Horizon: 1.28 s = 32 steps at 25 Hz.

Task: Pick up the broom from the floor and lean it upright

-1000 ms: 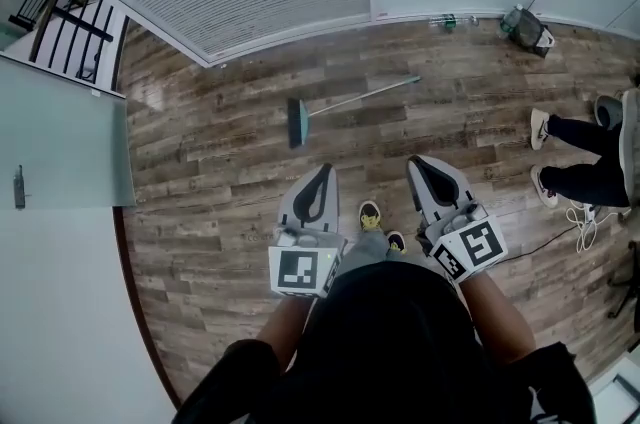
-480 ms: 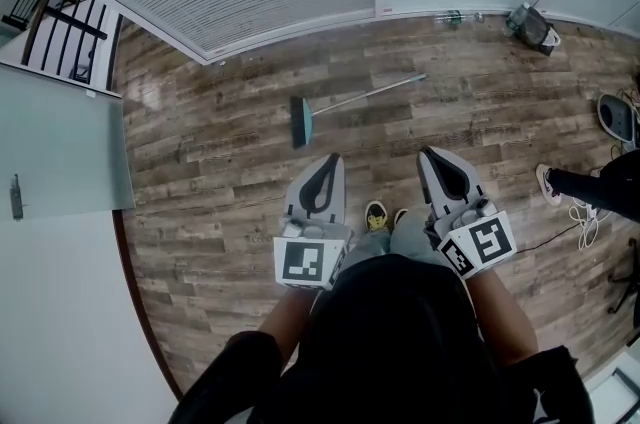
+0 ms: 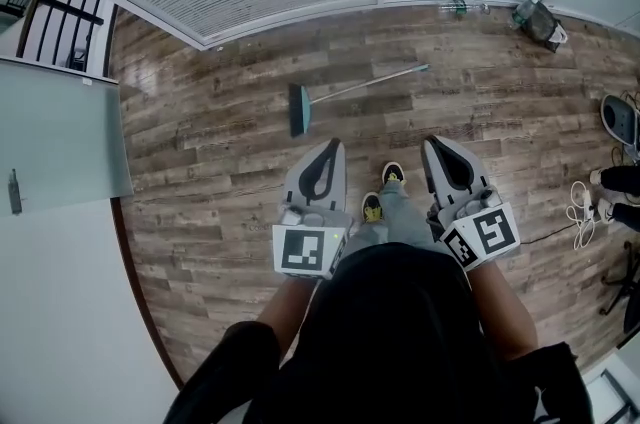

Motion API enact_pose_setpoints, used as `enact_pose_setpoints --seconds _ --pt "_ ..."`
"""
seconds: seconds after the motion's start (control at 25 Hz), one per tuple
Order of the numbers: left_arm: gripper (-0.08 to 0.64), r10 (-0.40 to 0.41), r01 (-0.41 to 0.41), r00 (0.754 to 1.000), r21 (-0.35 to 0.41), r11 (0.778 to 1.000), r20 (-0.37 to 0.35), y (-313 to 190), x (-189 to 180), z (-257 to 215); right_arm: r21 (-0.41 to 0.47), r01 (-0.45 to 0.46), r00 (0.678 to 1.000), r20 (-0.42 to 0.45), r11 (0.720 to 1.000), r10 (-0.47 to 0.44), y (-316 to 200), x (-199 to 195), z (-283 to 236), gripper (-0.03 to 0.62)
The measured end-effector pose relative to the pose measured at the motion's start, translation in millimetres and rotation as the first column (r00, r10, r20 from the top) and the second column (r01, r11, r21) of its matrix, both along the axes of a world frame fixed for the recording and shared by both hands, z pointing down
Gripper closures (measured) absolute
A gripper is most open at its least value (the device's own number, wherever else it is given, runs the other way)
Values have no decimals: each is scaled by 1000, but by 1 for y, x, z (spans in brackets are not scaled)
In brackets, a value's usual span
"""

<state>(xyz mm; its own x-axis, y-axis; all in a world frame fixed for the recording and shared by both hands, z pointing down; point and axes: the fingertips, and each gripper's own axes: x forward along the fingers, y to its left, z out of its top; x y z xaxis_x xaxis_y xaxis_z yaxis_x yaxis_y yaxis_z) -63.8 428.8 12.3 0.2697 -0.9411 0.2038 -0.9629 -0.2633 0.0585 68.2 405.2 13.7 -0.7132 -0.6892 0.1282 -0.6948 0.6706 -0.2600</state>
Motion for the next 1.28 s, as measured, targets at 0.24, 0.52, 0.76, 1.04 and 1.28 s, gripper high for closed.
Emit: enact_pose_setpoints --seconds 0.24,0.52,0.76,1.04,1.28 --pt "537 -2 3 1000 -15 1000 28 -33 9 -4 2 21 999 28 1000 -21 -40 5 1 575" --pt "537 8 -6 997 -25 1000 83 -80 25 -6 -10 0 998 64 1000 1 -94 29 6 575" --pt "537 -12 14 997 -25 1000 79 -112 33 -7 -20 28 996 84 999 -26 -130 33 12 575" --pt "537 -7 11 996 -44 999 89 -133 38 -9 -19 36 993 113 999 -34 -157 32 9 575" --pt "537 3 1 996 -51 999 91 -148 32 -5 -39 30 994 111 999 -26 -166 28 14 575"
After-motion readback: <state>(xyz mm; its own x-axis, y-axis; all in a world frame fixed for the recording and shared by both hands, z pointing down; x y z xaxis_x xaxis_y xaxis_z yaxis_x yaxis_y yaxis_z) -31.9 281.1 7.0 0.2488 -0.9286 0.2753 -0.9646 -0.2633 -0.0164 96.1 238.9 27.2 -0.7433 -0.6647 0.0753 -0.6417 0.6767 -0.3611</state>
